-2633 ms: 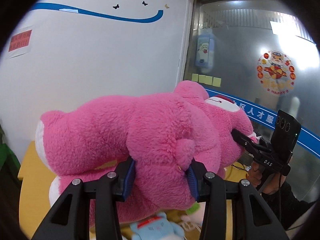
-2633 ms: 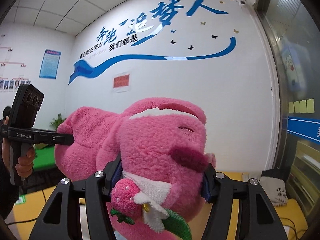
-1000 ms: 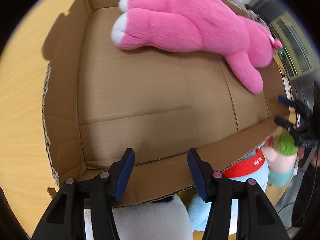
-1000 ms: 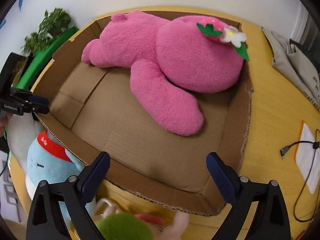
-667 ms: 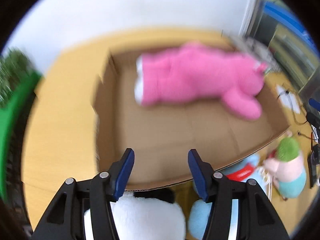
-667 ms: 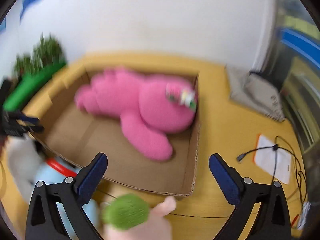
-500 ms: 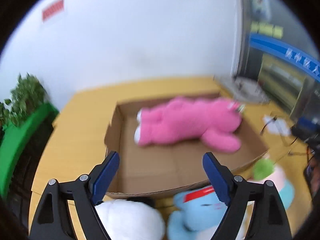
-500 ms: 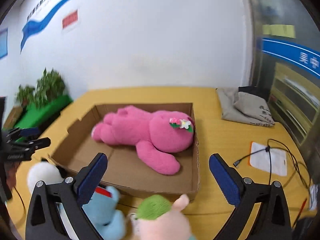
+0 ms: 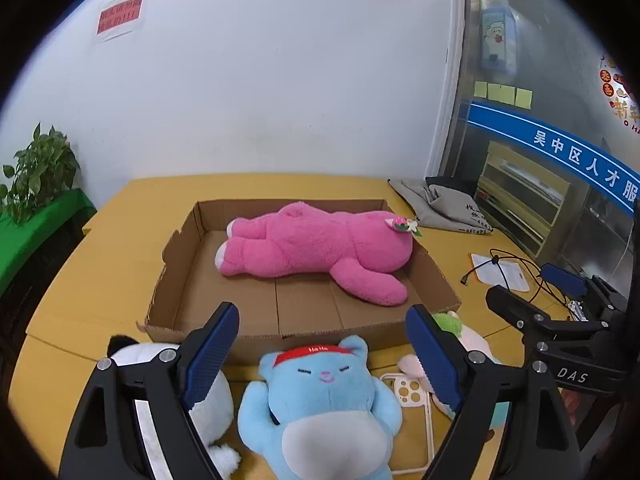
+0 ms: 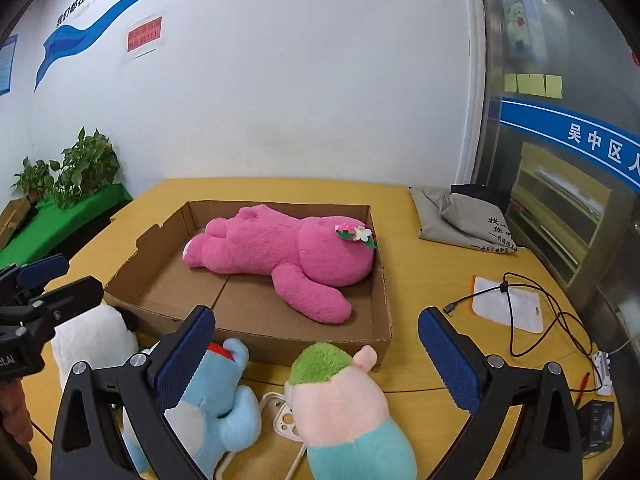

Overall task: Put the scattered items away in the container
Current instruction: 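Withdraw both grippers and move them toward the white panda and blue plush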

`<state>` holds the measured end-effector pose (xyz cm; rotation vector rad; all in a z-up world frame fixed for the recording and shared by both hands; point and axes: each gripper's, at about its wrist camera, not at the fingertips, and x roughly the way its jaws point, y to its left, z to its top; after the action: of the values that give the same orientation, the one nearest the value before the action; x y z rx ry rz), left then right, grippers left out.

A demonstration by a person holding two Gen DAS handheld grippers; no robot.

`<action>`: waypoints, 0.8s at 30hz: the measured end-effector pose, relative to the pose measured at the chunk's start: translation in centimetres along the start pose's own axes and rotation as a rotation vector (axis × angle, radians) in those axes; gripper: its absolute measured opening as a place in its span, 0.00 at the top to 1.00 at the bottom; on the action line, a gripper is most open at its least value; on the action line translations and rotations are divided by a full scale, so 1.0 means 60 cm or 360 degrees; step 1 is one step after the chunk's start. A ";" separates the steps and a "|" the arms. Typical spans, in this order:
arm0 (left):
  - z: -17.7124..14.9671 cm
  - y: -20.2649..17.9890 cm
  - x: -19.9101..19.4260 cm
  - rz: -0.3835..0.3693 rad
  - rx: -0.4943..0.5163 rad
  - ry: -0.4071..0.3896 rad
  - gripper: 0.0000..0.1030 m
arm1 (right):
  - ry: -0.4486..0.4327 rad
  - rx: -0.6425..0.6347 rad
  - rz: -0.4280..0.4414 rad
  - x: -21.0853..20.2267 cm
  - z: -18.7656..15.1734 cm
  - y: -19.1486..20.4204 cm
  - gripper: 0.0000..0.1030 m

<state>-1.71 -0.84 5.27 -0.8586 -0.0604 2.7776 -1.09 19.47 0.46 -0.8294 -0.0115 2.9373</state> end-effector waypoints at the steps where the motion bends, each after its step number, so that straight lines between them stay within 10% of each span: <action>1: -0.003 -0.002 -0.001 0.0005 0.0002 0.0004 0.17 | 0.0001 0.0004 0.0004 -0.002 -0.002 0.000 0.00; 24: -0.020 0.030 -0.014 0.0051 -0.0052 0.0030 0.17 | 0.0036 0.0003 0.0070 -0.013 -0.018 0.021 0.00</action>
<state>-0.76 -2.82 4.54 -0.9012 -0.0898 2.8054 0.06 18.15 -0.10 -0.8739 0.0108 2.9679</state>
